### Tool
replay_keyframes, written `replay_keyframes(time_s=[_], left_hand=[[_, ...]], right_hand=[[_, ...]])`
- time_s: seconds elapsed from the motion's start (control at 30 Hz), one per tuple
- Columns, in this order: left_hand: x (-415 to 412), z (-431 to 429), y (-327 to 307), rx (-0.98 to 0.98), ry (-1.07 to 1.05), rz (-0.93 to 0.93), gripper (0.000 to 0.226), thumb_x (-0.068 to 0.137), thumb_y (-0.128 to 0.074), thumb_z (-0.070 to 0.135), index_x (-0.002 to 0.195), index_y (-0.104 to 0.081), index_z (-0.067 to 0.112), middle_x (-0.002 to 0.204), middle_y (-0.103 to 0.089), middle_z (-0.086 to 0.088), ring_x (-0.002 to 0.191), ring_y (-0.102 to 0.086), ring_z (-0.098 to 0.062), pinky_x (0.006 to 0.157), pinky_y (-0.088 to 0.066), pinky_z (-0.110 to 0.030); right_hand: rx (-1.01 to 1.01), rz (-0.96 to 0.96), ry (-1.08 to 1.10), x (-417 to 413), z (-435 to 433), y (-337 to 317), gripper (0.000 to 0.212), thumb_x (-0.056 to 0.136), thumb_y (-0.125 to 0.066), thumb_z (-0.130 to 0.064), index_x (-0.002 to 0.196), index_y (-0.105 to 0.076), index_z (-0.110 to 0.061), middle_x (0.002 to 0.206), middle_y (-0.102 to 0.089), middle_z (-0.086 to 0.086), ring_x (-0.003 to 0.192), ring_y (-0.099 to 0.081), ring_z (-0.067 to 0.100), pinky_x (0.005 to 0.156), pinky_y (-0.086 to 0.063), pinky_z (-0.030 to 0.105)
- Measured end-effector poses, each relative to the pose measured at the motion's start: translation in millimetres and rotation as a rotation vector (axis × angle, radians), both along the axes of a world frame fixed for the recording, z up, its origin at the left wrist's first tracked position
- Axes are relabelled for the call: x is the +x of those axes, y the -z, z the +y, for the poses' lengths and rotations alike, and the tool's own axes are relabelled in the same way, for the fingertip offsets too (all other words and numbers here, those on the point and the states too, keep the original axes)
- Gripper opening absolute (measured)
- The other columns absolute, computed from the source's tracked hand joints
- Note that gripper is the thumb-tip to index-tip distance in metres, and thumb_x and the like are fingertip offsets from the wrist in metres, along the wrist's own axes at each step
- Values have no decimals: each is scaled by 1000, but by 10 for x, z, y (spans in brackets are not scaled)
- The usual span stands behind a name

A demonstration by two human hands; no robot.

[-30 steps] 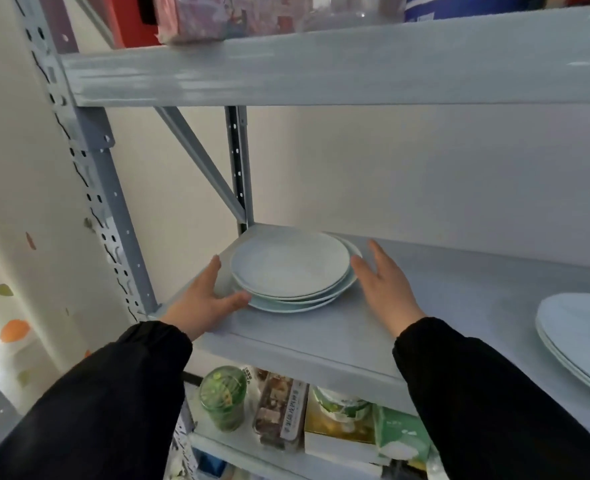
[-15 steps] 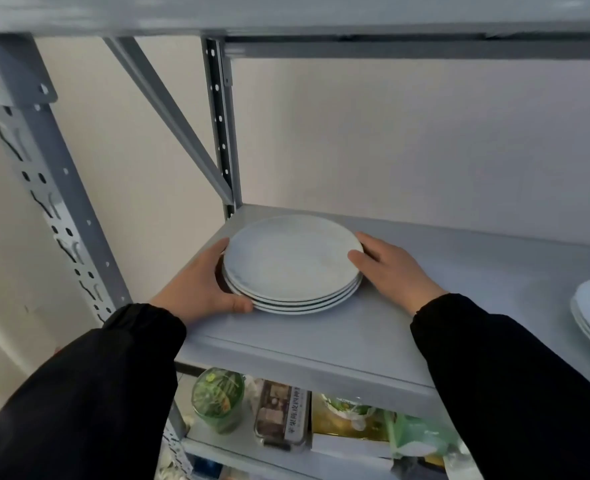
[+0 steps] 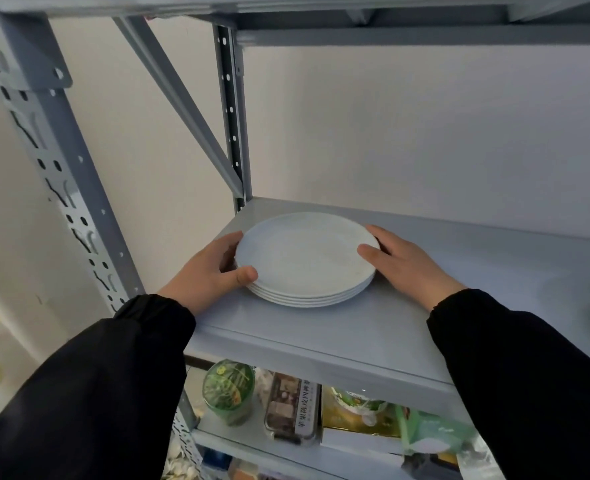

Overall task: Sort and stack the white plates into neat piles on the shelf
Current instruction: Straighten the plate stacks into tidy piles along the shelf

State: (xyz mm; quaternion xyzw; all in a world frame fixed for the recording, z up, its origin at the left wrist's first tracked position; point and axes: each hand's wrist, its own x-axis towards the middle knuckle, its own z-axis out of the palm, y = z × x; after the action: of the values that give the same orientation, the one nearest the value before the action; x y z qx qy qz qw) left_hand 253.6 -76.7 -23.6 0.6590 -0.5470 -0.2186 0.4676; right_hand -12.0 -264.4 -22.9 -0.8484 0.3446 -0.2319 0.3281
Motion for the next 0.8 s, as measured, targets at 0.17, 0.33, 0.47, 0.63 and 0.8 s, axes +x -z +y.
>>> replay_keyframes(time_s=[0.17, 0.33, 0.47, 0.63, 0.8], left_hand=[[-41, 19, -22, 7, 16, 4, 71, 48, -65, 89, 104, -54, 46, 95, -62, 43, 91, -56, 22, 76, -40, -2], [63, -21, 36, 78, 40, 10, 101, 36, -89, 59, 124, -44, 40, 112, -61, 29, 101, -53, 24, 79, -38, 3], [146, -54, 103, 74, -21, 92, 100, 53, -93, 29, 139, -42, 22, 126, -63, 4, 118, -59, -5, 86, -46, -6], [234, -70, 154, 13, -77, 140, 52, 84, -75, 9, 130, -53, 19, 126, -64, 12, 119, -58, 3, 108, -43, -32], [201, -108, 156, -14, -20, 165, 55, 80, -79, 10, 125, -55, 32, 124, -62, 18, 116, -56, 8, 94, -45, -10]], right_hand=[[-10, 28, 3, -2, -2, 12, 34, 99, -46, -50, 132, -52, -41, 123, -62, -22, 112, -56, 5, 83, -39, 17], [-18, 4, 3, -36, 29, 7, 37, 105, -37, -44, 138, -52, -39, 126, -58, -24, 114, -51, 0, 86, -35, 12], [-71, -31, 95, -49, 13, 10, 36, 105, -38, -40, 126, -65, -29, 118, -64, -17, 110, -56, 5, 88, -37, 22], [-134, -112, 260, -48, -36, 14, 39, 103, -41, -39, 88, -67, -14, 86, -72, -7, 89, -65, 16, 72, -44, 23], [-40, -100, 158, 53, -27, 10, 35, 104, -45, -35, 125, -60, -13, 126, -64, 2, 118, -56, 21, 90, -42, 27]])
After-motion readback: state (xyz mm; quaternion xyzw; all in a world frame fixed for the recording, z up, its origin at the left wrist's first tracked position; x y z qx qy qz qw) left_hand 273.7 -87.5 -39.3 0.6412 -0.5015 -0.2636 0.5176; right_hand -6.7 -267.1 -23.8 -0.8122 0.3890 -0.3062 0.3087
